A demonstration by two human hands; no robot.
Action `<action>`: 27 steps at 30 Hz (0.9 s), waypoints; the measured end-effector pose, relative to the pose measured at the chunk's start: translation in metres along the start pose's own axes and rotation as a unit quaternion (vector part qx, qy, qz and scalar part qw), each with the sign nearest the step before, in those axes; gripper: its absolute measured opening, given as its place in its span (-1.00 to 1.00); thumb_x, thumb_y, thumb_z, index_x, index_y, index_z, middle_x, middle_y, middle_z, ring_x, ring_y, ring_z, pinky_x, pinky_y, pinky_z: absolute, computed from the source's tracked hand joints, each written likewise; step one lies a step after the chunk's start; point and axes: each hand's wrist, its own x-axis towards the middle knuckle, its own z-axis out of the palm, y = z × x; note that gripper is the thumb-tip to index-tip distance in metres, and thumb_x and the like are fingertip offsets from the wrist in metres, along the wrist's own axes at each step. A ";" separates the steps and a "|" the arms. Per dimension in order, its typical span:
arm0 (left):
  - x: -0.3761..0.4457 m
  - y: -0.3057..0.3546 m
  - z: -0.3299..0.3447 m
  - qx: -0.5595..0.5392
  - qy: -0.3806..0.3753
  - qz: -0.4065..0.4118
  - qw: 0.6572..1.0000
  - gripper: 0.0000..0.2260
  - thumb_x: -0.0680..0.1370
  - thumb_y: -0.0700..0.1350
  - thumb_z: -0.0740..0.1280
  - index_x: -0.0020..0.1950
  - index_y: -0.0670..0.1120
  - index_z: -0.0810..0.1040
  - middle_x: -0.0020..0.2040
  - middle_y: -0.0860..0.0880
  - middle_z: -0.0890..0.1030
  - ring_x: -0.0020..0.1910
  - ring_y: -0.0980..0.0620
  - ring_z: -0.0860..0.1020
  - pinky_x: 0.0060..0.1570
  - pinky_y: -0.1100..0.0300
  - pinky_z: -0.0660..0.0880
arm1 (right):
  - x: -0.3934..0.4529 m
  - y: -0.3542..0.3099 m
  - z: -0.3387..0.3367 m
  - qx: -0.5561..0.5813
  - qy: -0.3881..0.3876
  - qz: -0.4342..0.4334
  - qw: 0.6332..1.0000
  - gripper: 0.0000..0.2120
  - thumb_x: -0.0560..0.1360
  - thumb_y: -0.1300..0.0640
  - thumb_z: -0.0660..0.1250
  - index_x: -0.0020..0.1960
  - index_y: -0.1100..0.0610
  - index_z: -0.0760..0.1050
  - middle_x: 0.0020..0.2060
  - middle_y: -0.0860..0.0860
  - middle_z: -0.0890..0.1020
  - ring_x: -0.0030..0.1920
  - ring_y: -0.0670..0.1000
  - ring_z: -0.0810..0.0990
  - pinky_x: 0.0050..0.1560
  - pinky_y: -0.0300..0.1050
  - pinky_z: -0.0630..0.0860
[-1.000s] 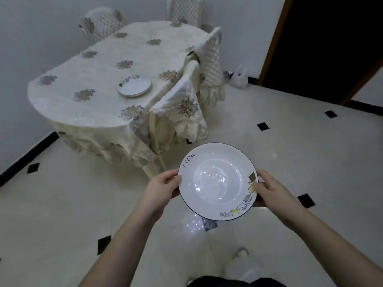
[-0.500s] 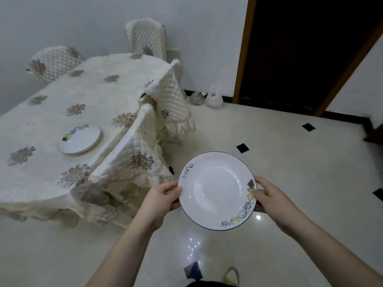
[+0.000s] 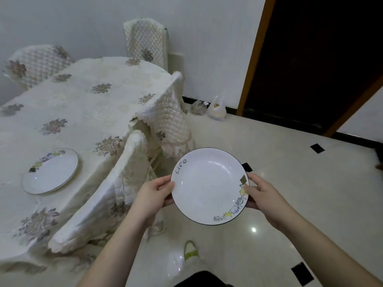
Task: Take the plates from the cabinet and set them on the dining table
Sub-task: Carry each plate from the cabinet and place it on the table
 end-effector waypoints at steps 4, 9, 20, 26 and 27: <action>0.060 0.033 -0.006 -0.019 -0.005 -0.006 1.000 -0.81 0.59 -0.28 0.28 0.13 -0.12 0.63 -0.14 -0.05 0.73 -0.22 0.10 0.67 -0.26 0.25 0.61 | 0.062 -0.038 0.000 0.007 -0.007 0.007 1.000 -0.64 0.60 0.28 0.13 0.28 -0.04 0.47 -0.06 0.14 0.71 -0.03 0.14 0.69 -0.05 -0.14 0.62; 0.135 0.082 -0.006 -0.006 -0.014 -0.002 1.000 -0.81 0.59 -0.26 0.28 0.15 -0.14 0.62 -0.12 -0.07 0.72 -0.25 0.06 0.66 -0.31 0.24 0.58 | 0.129 -0.076 -0.005 0.018 0.005 -0.009 1.000 -0.66 0.61 0.26 0.15 0.27 -0.04 0.48 -0.04 0.09 0.71 -0.03 0.12 0.69 0.03 -0.06 0.62; 0.280 0.151 0.055 0.008 0.037 -0.010 0.999 -0.82 0.60 -0.24 0.29 0.13 -0.11 0.63 -0.07 -0.10 0.72 -0.10 -0.02 0.67 -0.19 0.20 0.63 | 0.293 -0.138 -0.069 0.023 -0.009 -0.011 1.000 -0.71 0.64 0.23 0.13 0.27 -0.02 0.45 -0.08 0.15 0.71 -0.15 0.05 0.71 -0.27 -0.32 0.56; 0.332 0.192 0.088 -0.044 0.082 -0.021 0.995 -0.83 0.60 -0.24 0.28 0.13 -0.12 0.62 -0.09 -0.05 0.73 -0.14 0.05 0.68 -0.23 0.26 0.59 | 0.379 -0.188 -0.107 0.020 -0.052 -0.017 0.998 -0.74 0.64 0.14 0.16 0.29 -0.03 0.45 -0.05 0.07 0.72 -0.05 0.08 0.70 -0.15 -0.22 0.61; 0.339 0.199 0.091 -0.054 0.092 -0.017 0.994 -0.83 0.60 -0.25 0.27 0.12 -0.11 0.62 -0.10 -0.04 0.73 -0.15 0.06 0.68 -0.24 0.27 0.59 | 0.393 -0.196 -0.110 0.015 -0.063 -0.020 0.998 -0.74 0.64 0.13 0.16 0.29 -0.02 0.45 -0.04 0.08 0.72 -0.04 0.08 0.70 -0.14 -0.20 0.62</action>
